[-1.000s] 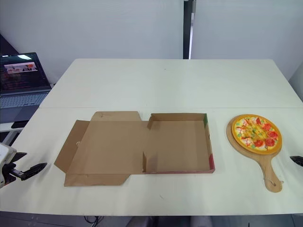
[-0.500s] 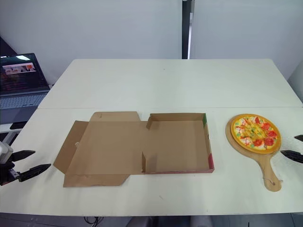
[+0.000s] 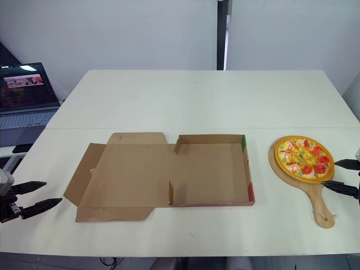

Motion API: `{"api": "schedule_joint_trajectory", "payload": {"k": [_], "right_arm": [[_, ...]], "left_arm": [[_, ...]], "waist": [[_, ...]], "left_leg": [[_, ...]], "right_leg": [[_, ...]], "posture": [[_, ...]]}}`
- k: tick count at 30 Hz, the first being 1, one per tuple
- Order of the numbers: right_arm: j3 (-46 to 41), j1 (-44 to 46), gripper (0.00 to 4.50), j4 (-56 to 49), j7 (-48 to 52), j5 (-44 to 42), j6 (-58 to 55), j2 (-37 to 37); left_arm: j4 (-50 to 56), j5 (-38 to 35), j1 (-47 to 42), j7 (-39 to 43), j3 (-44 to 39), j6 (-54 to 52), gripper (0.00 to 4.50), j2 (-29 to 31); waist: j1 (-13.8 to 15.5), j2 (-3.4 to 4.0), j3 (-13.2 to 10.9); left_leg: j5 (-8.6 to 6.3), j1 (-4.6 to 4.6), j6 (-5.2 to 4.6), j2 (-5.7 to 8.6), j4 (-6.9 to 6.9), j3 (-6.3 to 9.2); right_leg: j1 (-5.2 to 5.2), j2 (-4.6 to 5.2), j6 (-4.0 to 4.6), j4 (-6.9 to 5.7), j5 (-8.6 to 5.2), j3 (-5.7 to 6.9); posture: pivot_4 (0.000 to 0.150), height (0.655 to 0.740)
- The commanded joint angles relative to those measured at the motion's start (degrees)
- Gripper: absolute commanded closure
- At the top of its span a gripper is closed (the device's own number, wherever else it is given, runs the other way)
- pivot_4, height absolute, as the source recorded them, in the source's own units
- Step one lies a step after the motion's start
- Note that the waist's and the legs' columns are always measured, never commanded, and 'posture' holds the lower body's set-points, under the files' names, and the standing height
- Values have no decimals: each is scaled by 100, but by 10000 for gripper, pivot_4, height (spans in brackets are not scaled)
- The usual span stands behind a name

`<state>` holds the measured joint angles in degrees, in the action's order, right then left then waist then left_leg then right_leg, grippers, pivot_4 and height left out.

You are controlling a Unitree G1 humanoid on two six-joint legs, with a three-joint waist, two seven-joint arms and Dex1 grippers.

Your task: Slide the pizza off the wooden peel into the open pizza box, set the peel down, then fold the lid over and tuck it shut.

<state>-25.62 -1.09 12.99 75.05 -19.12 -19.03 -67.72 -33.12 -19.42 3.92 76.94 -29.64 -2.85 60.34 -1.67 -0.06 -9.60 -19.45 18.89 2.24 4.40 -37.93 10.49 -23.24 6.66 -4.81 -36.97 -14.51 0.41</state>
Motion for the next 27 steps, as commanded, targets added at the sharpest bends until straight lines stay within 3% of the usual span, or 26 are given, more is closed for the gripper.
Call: {"api": "schedule_joint_trajectory", "payload": {"k": [1, 6, 11, 20, 27], "right_arm": [[-79, 85, 0, -41, 25, 8, 129, -123], [-177, -6, 0, -32, -44, 12, 120, -99], [-516, -328, 0, -308, -213, -93, -118, 18], [-1669, -1395, 0, -1449, -422, -309, -723, 526], [-2591, -2063, 0, -3096, -1124, -676, -1748, 1330]], "left_arm": [[38, -81, 83, 109, -111, -16, 407, 182], [801, -312, 238, 271, -181, -259, 407, 165], [2333, -780, -83, 283, 170, -902, 407, 51], [4267, -1649, -1375, -19, 1207, -2108, 407, -270], [5147, -2531, -2906, -95, 2361, -3137, 407, -910]], "waist": [[0, 0, 0], [0, -1, 0], [65, -2, -2], [65, -3, -3], [116, -7, -4]], "left_leg": [[0, 0, 0, 0, 0, 0], [0, 1, 0, -1, 0, 0], [0, 5, 0, -1, -4, 5], [10, 6, 19, 0, -4, -1], [11, 5, 20, 1, -12, -2]], "right_leg": [[0, 0, 0, 0, 0, 0], [0, 0, 0, 1, 0, -1], [2, 2, 0, 0, 0, 1], [3, 0, 3, 1, 3, -3], [8, -1, 1, 0, 5, -4]], "posture": [[1500, 7400], [1500, 7400], [1500, 7400], [1500, 7400], [1500, 7400]]}}
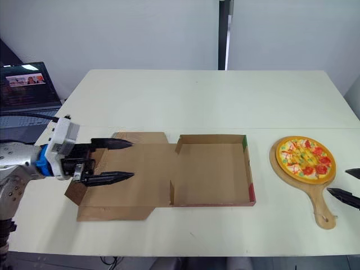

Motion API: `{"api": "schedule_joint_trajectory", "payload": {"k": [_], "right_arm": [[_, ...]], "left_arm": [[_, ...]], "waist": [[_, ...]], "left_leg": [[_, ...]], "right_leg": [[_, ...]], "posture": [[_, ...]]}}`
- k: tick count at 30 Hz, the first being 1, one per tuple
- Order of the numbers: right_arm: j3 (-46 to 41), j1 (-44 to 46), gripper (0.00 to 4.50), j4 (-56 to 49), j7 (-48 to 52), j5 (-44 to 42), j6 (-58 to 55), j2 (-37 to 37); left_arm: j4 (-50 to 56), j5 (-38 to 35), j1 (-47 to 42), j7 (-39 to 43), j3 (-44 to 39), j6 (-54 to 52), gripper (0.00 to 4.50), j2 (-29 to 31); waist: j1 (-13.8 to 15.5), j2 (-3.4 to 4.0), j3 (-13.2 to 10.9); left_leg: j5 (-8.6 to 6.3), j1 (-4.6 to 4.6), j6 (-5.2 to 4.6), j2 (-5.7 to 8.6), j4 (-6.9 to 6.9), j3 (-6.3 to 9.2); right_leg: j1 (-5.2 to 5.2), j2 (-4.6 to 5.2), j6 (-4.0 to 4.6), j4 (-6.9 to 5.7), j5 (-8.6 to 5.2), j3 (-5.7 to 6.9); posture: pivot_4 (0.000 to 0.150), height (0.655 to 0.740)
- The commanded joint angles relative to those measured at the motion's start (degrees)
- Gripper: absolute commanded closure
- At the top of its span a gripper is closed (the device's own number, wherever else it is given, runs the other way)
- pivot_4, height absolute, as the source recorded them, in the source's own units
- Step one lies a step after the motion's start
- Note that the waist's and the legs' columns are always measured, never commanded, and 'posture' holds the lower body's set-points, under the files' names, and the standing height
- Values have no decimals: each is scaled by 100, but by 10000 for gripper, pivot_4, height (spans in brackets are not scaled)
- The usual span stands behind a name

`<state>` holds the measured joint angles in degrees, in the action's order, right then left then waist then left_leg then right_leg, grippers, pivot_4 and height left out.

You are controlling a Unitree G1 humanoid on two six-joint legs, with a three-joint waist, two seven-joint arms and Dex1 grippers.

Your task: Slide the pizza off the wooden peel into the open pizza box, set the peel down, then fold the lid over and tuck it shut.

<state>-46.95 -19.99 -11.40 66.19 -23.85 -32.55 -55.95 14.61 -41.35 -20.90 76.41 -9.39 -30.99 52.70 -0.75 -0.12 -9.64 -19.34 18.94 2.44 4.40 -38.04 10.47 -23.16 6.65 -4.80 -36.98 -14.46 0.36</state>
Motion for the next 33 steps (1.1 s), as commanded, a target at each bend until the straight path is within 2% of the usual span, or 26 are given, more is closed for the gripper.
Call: {"api": "schedule_joint_trajectory", "payload": {"k": [1, 5, 11, 15, 20, 27, 33], "right_arm": [[-540, -253, 0, -886, -365, -251, -574, 250], [-543, -566, 0, -1768, -1041, -218, -1371, 525], [187, -528, 0, -2159, -2074, 83, -2377, 561], [809, -113, 0, -2027, -2647, 133, -2909, 623], [1451, 380, 0, -1570, -3105, 236, -3025, 784], [1611, 658, 0, -1137, -3151, 163, -3212, 862], [1644, 695, 19279, -859, -3111, 77, -3195, 887]], "left_arm": [[415, -367, -613, -34, 469, -400, 407, -225], [563, -428, -1084, 158, 927, -556, 407, -405], [719, -564, -1589, 169, 1267, -743, 407, -749], [839, -603, -1698, 132, 1397, -832, 407, -894], [859, -570, -1763, -12, 1416, -843, 407, -1027], [851, -506, -1686, -137, 1358, -800, 407, -1001], [809, -526, -1624, -241, 1241, -825, 0, -936]], "waist": [[42, -1, 0], [38, -4, -2], [65, -17, -9], [53, -17, -9], [67, -19, -10], [61, -34, -4], [62, -54, 5]], "left_leg": [[0, 1, 0, 0, -2, -1], [1, -1, 1, 0, -2, -4], [1, 1, 1, 1, -6, -7], [1, 0, 1, 1, -5, -11], [2, 0, 1, 1, -5, -10], [2, -2, 1, 0, -7, -10], [2, -3, 1, -2, -10, -9]], "right_leg": [[0, 0, -1, 0, 1, 0], [0, -2, -1, 1, 2, -4], [0, -4, -1, 3, 2, -9], [-1, -4, -1, 3, 2, -13], [-1, -5, -1, 4, 2, -14], [-1, -8, -2, 4, 3, -16], [2, -12, -3, 4, 3, -18]], "posture": [[1500, 7400], [1500, 7400], [1500, 7400], [1500, 7400], [1500, 7400], [1500, 7400], [1500, 7400]]}}
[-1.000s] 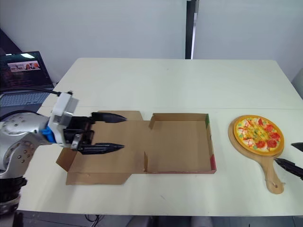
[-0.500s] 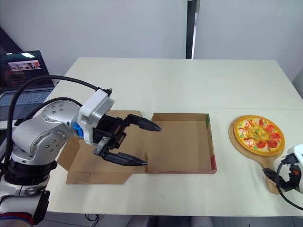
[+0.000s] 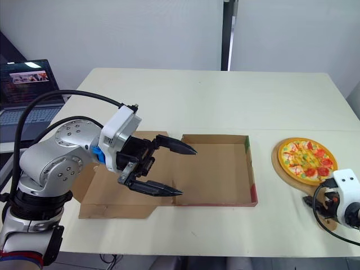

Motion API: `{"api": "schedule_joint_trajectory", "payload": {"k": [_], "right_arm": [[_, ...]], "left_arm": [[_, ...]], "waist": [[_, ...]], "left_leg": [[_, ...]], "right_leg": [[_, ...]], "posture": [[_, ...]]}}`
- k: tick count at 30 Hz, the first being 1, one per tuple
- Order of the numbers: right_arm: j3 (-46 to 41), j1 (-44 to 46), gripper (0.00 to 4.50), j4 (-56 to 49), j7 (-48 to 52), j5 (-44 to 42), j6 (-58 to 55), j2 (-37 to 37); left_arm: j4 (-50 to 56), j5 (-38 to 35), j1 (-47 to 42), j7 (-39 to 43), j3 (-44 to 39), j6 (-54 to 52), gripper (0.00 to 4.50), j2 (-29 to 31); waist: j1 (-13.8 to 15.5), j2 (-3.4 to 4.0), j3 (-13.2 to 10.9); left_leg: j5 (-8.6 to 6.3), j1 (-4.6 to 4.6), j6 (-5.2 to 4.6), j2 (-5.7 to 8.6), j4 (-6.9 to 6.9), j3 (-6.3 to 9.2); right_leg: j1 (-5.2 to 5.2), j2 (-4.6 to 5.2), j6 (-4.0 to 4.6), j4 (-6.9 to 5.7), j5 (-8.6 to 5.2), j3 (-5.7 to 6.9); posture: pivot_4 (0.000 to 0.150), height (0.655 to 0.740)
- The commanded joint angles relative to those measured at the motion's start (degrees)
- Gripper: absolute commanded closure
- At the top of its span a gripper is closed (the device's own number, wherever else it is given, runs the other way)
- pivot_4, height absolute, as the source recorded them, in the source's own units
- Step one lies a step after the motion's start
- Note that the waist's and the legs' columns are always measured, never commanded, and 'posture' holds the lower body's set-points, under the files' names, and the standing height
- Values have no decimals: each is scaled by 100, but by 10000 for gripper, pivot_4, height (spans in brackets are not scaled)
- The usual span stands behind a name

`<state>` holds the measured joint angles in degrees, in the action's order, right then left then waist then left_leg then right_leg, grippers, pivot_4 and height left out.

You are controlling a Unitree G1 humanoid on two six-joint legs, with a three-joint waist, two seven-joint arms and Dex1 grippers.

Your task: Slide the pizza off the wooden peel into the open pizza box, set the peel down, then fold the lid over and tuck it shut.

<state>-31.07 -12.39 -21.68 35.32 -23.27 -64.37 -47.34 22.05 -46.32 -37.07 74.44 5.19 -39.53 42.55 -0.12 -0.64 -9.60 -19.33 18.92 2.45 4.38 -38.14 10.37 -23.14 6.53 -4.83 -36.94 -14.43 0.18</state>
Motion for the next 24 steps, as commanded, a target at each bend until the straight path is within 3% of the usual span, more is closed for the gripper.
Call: {"api": "schedule_joint_trajectory", "payload": {"k": [1, 3, 4, 24], "right_arm": [[82, -76, 22987, 208, -23, 34, 27, 18], [27, -18, 28696, 219, 6, -93, -28, 93], [26, -22, 29178, 197, 24, -127, -35, 89], [-446, -183, 29181, 81, 95, 21, 1056, -70]], "left_arm": [[54, -24, 0, -63, -238, 34, 0, 92], [31, -3, 11, -119, -281, 56, 0, 96], [26, 6, 18, -142, -301, 64, 0, 100], [-139, 119, 742, -350, -1180, 132, 0, 857]], "waist": [[-1, -8, 5], [-4, -24, 13], [-4, -29, 16], [-8, -15, 8]], "left_leg": [[0, 0, 0, -1, 0, 0], [0, -1, 0, -5, 0, 0], [0, -1, 0, -5, 0, 0], [-1, -7, -1, -7, 8, -28]], "right_leg": [[0, -2, 0, 0, 0, 0], [0, -5, 1, 0, 1, -1], [0, -7, 2, 1, 1, -3], [-16, -17, 0, 0, 2, -47]], "posture": [[1500, 7400], [1500, 7400], [1500, 7400], [1500, 7400]]}}
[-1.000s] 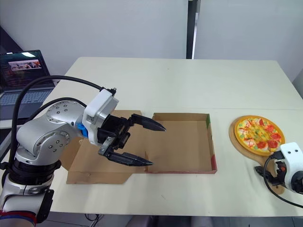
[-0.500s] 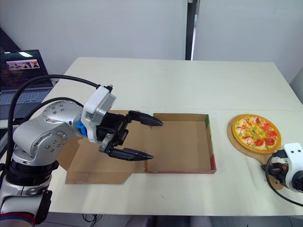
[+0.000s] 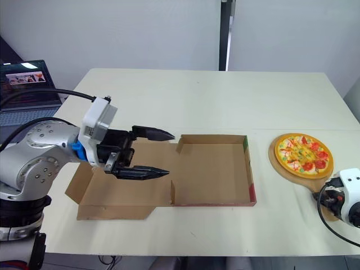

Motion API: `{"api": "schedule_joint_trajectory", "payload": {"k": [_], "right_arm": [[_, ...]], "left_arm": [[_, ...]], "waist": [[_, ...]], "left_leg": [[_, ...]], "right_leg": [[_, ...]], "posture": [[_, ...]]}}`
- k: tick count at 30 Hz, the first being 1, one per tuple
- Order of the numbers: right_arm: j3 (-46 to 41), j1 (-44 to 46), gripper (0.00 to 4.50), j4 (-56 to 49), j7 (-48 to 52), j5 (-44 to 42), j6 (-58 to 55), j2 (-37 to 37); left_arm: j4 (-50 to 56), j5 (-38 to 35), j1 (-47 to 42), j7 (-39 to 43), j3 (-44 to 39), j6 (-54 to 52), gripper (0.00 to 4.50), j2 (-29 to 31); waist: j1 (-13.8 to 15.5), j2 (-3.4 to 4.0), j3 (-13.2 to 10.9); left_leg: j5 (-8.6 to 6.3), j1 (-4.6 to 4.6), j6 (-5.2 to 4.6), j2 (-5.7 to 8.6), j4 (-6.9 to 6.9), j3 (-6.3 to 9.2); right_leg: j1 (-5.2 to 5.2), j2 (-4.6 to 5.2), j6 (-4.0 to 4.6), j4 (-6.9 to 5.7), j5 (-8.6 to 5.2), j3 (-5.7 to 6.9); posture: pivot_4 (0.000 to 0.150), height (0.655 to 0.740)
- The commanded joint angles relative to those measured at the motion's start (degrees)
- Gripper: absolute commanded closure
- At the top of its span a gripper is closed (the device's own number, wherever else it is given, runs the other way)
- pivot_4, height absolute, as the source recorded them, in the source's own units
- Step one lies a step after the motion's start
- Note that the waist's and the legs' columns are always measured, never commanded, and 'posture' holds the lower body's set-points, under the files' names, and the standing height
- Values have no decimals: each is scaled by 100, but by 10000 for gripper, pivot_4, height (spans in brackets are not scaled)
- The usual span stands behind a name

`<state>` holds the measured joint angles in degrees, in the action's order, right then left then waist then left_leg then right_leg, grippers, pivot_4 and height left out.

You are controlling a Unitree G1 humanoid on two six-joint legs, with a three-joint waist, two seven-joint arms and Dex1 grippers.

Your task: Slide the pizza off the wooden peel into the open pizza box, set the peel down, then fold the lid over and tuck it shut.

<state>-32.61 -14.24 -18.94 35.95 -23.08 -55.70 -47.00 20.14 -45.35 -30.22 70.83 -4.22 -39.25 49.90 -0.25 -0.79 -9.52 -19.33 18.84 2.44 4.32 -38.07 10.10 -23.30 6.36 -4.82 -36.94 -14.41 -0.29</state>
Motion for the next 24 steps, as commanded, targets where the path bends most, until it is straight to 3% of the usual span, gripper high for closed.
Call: {"api": "schedule_joint_trajectory", "payload": {"k": [1, 24], "right_arm": [[-310, 0, 29181, -176, 32, 7, 227, -93], [-403, 756, 29186, 125, 312, -160, 1291, -89]], "left_arm": [[41, 37, 102, -8, -275, 126, 0, 141], [-162, 75, 346, 81, -645, 373, 0, 425]], "waist": [[6, 1, 0], [3, 28, -18]], "left_leg": [[0, 0, -1, 0, 0, -1], [-8, 4, -14, -2, 4, -47]], "right_leg": [[0, 0, 0, 0, 0, -1], [-27, -4, -8, 1, 5, -45]], "posture": [[1500, 7400], [1500, 7400]]}}
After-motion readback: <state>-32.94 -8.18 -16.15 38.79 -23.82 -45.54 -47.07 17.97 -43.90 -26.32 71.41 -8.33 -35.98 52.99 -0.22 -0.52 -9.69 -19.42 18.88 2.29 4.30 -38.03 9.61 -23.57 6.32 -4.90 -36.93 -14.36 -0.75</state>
